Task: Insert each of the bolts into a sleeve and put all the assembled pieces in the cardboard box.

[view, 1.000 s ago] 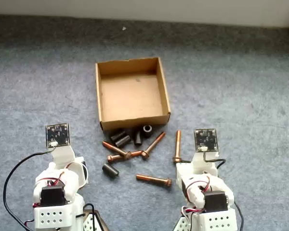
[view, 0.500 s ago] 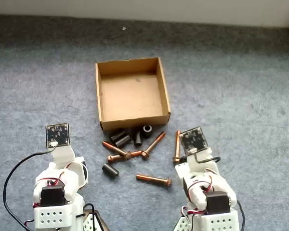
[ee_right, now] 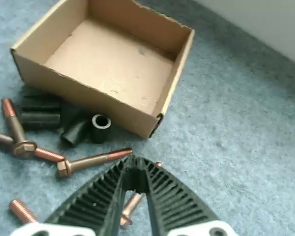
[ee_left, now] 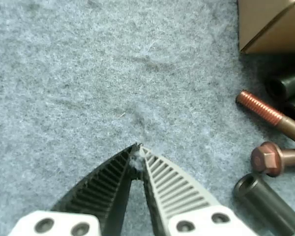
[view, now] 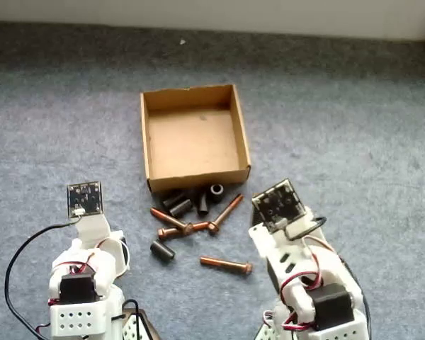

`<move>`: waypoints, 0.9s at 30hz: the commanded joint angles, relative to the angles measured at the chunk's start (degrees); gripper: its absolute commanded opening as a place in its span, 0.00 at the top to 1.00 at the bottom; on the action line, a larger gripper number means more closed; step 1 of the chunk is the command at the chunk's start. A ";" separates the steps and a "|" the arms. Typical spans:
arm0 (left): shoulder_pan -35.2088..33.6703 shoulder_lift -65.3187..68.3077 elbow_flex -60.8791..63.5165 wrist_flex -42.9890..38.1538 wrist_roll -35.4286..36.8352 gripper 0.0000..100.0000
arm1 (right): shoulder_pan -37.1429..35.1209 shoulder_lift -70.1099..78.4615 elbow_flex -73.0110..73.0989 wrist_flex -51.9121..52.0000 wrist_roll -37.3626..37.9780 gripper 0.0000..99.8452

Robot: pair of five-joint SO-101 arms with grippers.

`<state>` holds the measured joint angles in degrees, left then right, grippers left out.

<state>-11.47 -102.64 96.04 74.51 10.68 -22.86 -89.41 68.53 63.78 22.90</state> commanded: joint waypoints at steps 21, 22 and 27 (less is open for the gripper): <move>-0.40 -0.04 1.10 -0.18 -0.44 0.98 | -14.37 57.54 -17.27 -19.91 -19.08 0.80; -0.40 -0.04 1.10 -0.18 -0.44 0.98 | -15.25 58.68 -17.27 -20.97 -19.60 0.80; -0.40 -0.04 1.10 -0.18 -0.44 0.98 | -18.33 64.04 -17.71 -25.36 -22.24 0.80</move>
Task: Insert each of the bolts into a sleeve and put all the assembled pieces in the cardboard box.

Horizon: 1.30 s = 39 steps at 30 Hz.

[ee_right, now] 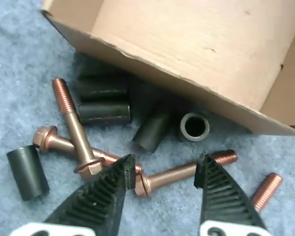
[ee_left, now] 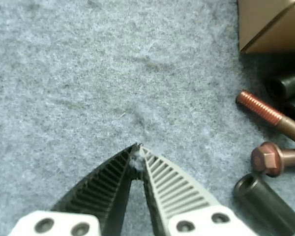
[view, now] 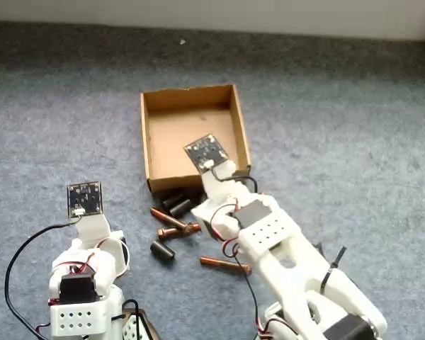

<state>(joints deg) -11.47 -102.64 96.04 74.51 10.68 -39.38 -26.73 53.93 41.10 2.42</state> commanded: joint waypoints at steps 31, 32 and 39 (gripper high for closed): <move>-0.40 -0.04 1.10 -0.18 -0.44 0.98 | 2.95 29.23 -20.70 9.63 -3.16 0.90; -0.40 -0.04 1.10 -0.18 -0.44 0.98 | 2.95 29.23 -21.49 11.47 -3.16 0.90; -0.40 -0.04 1.10 -0.18 -0.44 0.98 | 2.77 29.32 -24.04 16.40 2.55 0.90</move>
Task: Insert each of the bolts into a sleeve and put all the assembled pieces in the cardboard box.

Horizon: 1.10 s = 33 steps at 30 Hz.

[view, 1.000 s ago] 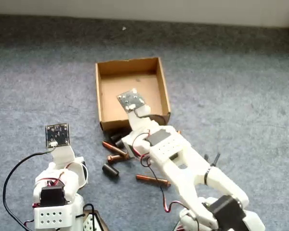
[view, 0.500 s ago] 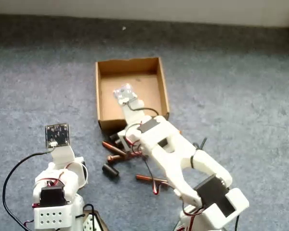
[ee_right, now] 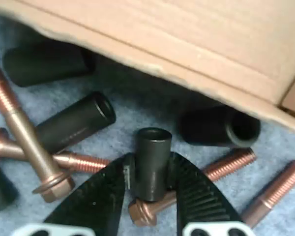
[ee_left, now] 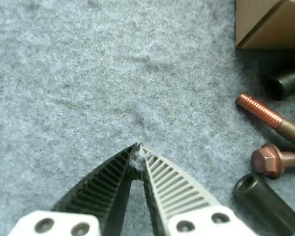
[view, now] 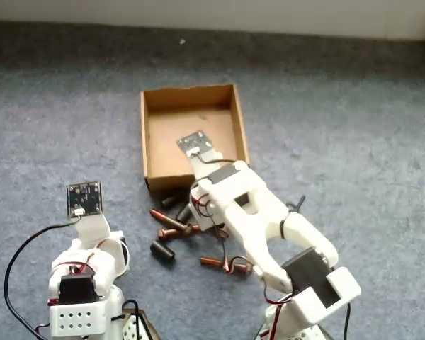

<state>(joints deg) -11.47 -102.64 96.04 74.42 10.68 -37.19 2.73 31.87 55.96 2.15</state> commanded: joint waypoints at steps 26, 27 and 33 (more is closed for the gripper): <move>-0.75 -0.13 0.66 -2.64 -0.53 0.98 | 19.21 -41.27 2.59 25.54 7.65 1.00; -0.84 -0.13 0.92 -4.13 -0.53 0.98 | 20.97 -43.21 4.35 24.92 7.65 1.00; -0.84 -0.13 -2.07 -5.36 -0.53 0.98 | 31.69 -53.93 16.84 17.89 7.65 1.00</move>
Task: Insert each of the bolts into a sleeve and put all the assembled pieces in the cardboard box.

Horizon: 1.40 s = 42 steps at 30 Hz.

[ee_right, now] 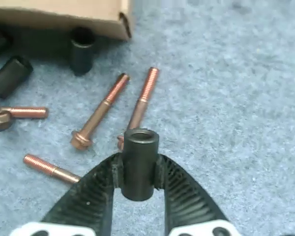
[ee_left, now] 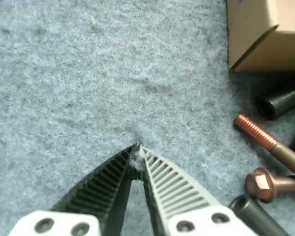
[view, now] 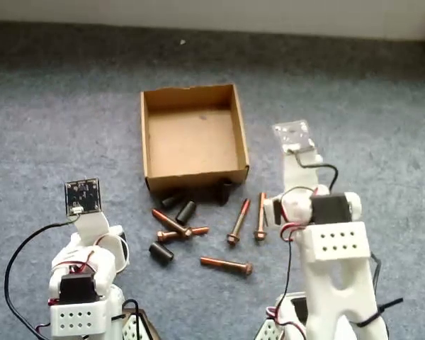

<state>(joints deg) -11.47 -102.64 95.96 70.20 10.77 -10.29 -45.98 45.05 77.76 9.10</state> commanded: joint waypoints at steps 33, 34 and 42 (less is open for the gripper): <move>23.16 54.81 -46.20 4.57 -57.49 0.81 | 20.18 7.78 19.03 -30.90 -6.33 1.00; 24.75 57.27 -46.46 4.48 -59.08 0.81 | 20.09 8.04 19.03 -30.90 -6.33 1.00; 34.33 72.66 -46.64 -5.19 -60.92 0.81 | 20.09 9.01 19.03 -30.90 -6.33 1.00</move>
<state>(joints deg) 19.74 -33.63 51.91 68.26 -49.71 9.32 -36.92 64.31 47.78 3.21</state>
